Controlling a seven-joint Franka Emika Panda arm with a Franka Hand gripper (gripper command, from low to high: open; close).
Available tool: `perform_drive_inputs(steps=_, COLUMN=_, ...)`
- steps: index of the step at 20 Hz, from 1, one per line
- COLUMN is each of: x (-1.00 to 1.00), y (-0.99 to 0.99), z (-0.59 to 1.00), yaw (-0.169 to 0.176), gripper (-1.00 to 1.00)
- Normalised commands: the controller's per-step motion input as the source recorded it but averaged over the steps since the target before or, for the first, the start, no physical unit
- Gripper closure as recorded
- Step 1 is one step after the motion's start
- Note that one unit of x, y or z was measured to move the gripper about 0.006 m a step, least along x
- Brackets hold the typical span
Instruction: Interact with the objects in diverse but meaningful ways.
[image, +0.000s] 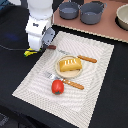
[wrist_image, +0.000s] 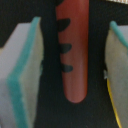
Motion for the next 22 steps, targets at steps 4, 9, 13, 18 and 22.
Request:
perform_drive_inputs(steps=4, x=-0.25, y=-0.13, z=0.43, yaw=0.012, gripper=-1.00)
perform_drive_inputs(steps=9, x=-0.36, y=-0.23, z=0.47, yaw=0.018, gripper=-1.00)
perform_drive_inputs(steps=13, x=-0.42, y=-0.28, z=0.38, yaw=0.033, gripper=-1.00)
perform_drive_inputs(steps=18, x=-0.49, y=-0.31, z=-0.01, yaw=0.094, gripper=-1.00)
perform_drive_inputs(steps=22, x=-0.51, y=-0.30, z=-0.22, yaw=0.125, gripper=-1.00)
